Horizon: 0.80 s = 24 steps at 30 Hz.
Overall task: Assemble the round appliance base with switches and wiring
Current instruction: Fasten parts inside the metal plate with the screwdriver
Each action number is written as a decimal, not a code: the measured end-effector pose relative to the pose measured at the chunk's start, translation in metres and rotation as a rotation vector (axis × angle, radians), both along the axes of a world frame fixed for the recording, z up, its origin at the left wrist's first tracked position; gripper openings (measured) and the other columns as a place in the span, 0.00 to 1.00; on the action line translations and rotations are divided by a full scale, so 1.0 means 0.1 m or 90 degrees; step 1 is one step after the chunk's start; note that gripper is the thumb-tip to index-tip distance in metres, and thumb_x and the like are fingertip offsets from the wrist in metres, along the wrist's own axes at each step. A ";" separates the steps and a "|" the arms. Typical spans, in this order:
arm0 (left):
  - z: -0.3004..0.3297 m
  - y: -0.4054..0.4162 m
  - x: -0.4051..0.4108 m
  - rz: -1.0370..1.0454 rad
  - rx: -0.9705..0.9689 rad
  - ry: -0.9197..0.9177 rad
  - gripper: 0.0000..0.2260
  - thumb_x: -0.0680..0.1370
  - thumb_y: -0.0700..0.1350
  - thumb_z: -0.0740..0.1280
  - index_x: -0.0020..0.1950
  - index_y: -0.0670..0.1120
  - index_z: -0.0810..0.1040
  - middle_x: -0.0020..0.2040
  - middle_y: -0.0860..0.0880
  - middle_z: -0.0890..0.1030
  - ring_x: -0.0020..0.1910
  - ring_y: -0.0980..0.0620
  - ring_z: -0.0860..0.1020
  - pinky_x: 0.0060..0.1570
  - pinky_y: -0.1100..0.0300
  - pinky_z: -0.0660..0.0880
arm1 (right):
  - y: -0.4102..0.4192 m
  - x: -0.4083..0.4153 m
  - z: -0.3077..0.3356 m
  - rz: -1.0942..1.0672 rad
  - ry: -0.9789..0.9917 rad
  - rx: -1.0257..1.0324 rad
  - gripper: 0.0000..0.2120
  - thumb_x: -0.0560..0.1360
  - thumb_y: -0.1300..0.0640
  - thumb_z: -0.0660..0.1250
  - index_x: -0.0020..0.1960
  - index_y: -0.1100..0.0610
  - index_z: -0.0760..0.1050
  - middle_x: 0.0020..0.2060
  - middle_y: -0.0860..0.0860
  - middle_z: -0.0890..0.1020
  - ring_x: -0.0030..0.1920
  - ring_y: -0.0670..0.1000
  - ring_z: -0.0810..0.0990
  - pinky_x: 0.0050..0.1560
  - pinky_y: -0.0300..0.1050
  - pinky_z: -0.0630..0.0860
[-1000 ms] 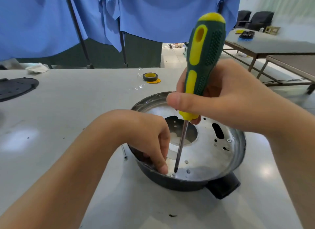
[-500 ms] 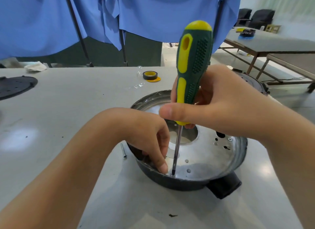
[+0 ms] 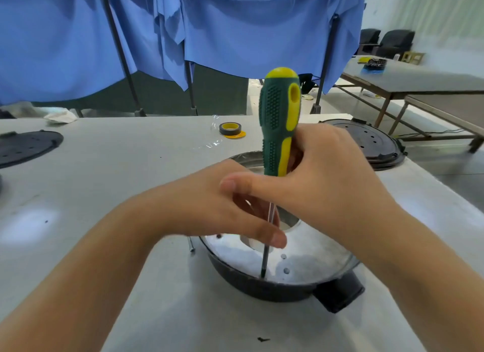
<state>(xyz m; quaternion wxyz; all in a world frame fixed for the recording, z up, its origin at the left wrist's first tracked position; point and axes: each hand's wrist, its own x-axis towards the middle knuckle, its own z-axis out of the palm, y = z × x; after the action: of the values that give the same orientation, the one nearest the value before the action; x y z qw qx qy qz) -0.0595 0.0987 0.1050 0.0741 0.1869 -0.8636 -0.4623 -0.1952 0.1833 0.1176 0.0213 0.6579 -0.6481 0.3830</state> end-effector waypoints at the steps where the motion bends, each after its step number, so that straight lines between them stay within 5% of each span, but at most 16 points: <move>1: -0.03 0.05 0.00 0.031 -0.010 0.035 0.06 0.67 0.45 0.78 0.37 0.52 0.83 0.34 0.54 0.84 0.35 0.56 0.83 0.36 0.67 0.78 | 0.01 0.02 0.00 -0.023 0.019 -0.011 0.33 0.56 0.24 0.62 0.28 0.55 0.65 0.20 0.47 0.67 0.25 0.46 0.69 0.27 0.37 0.61; 6: -0.21 0.23 0.06 0.138 0.057 0.182 0.08 0.68 0.39 0.77 0.41 0.52 0.85 0.37 0.51 0.86 0.39 0.52 0.85 0.42 0.63 0.81 | 0.02 0.01 0.00 -0.036 0.045 -0.011 0.30 0.60 0.25 0.62 0.30 0.54 0.67 0.23 0.49 0.71 0.27 0.48 0.72 0.27 0.36 0.67; 9: -0.28 0.29 0.09 0.141 0.067 0.180 0.06 0.72 0.39 0.74 0.44 0.50 0.85 0.39 0.51 0.86 0.41 0.54 0.85 0.46 0.65 0.79 | 0.03 -0.16 0.09 0.208 -0.182 0.147 0.23 0.68 0.35 0.67 0.47 0.54 0.77 0.41 0.50 0.83 0.41 0.45 0.82 0.46 0.44 0.81; 13: -0.34 0.35 0.10 0.138 0.077 0.178 0.08 0.78 0.38 0.67 0.52 0.50 0.81 0.44 0.53 0.86 0.46 0.56 0.85 0.48 0.66 0.79 | 0.05 -0.39 0.16 0.470 -0.399 0.234 0.21 0.73 0.60 0.64 0.65 0.58 0.71 0.59 0.52 0.81 0.60 0.51 0.80 0.59 0.44 0.76; 16: -0.38 0.37 0.10 0.128 0.080 0.184 0.10 0.79 0.40 0.63 0.58 0.50 0.78 0.50 0.55 0.85 0.50 0.56 0.84 0.50 0.67 0.78 | 0.03 -0.43 0.14 0.510 -0.438 0.231 0.22 0.73 0.68 0.61 0.66 0.61 0.69 0.60 0.56 0.81 0.60 0.55 0.80 0.58 0.45 0.77; 20: -0.46 0.43 0.09 0.114 0.061 0.184 0.13 0.81 0.47 0.59 0.65 0.52 0.73 0.56 0.57 0.83 0.57 0.57 0.81 0.57 0.60 0.77 | 0.04 -0.43 0.14 0.424 -0.352 0.173 0.18 0.72 0.64 0.67 0.61 0.57 0.76 0.58 0.55 0.81 0.57 0.53 0.81 0.55 0.42 0.78; 24: -0.50 0.45 0.10 0.150 0.029 0.212 0.11 0.77 0.52 0.64 0.58 0.56 0.80 0.52 0.57 0.84 0.55 0.57 0.81 0.54 0.59 0.78 | 0.07 -0.38 0.15 0.394 -0.369 0.163 0.22 0.66 0.61 0.73 0.58 0.67 0.74 0.52 0.60 0.81 0.54 0.60 0.81 0.51 0.45 0.80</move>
<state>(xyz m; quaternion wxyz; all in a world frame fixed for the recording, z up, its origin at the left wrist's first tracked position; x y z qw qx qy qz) -0.0500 0.1438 0.0551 0.2651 0.2092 -0.8009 -0.4945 -0.2336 0.1907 0.1322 -0.3587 0.6835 -0.4419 0.4570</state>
